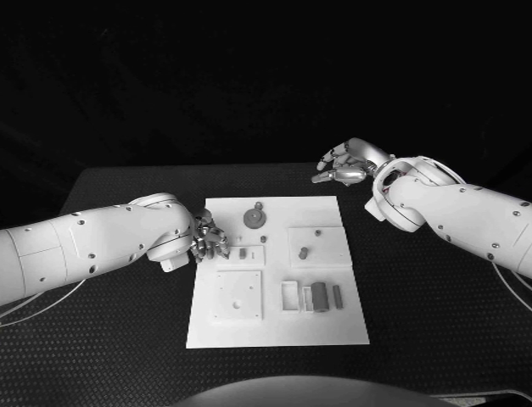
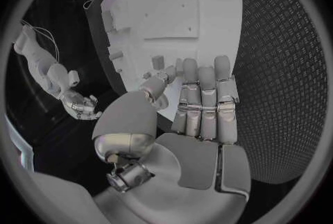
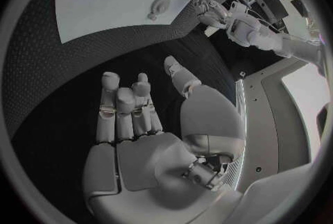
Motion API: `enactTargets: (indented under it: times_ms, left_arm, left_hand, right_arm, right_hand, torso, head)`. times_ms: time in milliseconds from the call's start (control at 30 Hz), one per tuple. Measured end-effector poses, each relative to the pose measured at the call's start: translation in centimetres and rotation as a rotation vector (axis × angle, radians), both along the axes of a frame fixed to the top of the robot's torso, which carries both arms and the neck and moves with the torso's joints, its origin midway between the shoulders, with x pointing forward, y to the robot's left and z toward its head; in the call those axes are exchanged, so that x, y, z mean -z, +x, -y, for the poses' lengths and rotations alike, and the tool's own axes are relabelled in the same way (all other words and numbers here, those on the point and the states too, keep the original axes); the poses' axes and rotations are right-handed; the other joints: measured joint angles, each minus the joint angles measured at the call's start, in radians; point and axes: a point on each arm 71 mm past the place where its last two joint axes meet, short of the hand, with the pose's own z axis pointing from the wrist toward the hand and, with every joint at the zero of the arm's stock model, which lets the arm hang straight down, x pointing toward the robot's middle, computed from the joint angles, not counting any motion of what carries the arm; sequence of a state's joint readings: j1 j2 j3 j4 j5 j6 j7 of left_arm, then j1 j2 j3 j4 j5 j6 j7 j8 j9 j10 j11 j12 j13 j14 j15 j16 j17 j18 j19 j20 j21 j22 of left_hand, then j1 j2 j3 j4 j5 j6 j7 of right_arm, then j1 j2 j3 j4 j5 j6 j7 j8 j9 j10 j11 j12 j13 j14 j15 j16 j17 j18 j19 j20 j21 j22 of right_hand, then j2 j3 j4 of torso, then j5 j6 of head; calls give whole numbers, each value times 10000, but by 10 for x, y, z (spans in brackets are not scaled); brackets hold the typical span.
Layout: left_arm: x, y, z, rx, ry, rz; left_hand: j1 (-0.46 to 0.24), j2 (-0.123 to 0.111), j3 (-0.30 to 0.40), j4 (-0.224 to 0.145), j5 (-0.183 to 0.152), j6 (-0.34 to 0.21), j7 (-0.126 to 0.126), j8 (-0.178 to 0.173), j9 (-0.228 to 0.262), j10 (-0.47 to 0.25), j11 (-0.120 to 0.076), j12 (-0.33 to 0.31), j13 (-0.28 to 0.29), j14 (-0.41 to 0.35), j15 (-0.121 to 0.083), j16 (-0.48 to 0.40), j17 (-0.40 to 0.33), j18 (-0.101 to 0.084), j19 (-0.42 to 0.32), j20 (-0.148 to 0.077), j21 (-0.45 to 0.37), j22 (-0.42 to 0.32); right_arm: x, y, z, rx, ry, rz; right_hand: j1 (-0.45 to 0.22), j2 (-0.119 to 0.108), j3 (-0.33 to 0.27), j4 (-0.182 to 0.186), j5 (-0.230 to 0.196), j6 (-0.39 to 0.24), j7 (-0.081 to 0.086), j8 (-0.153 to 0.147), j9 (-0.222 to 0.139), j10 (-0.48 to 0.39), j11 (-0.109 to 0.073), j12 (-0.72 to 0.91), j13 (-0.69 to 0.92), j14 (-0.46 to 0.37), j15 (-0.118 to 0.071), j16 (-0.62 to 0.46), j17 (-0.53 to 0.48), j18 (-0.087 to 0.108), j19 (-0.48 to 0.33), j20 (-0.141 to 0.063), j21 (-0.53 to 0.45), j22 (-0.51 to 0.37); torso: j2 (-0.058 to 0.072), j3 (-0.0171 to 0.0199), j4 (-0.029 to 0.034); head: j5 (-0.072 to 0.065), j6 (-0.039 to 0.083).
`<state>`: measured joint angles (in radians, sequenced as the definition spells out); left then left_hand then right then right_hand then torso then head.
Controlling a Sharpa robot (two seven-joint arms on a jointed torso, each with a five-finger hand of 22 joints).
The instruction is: Assemble the parts on the task board
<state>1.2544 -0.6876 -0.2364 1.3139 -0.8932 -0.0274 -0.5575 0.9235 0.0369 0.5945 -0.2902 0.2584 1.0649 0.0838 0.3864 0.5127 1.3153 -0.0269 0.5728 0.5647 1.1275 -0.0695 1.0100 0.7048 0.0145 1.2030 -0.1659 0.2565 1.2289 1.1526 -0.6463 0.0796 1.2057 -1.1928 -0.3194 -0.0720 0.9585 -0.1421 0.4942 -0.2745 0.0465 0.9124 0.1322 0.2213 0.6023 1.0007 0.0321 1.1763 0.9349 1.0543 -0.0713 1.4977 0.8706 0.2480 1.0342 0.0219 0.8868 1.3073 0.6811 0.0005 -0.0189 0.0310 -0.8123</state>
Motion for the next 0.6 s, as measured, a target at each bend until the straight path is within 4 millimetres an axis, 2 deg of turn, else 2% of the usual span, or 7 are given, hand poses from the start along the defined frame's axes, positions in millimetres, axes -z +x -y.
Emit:
enactTargets:
  times_ms: [600]
  left_arm:
    - [0,0,1,29,32,49]
  left_hand:
    - [1,0,15,17,-42,21,-18,8,0,5,-1,39,18,2,3,41,1,-1,16,17,0,27]
  right_arm:
    - [0,0,1,10,-4,-2]
  right_hand:
    - [0,0,0,0,0,24,-11,0,0,0,0,39,1,4,4,0,-9,-10,0,0,0,0]
  torso:
    - [1,0,-1]
  head:
    - [-12,-3]
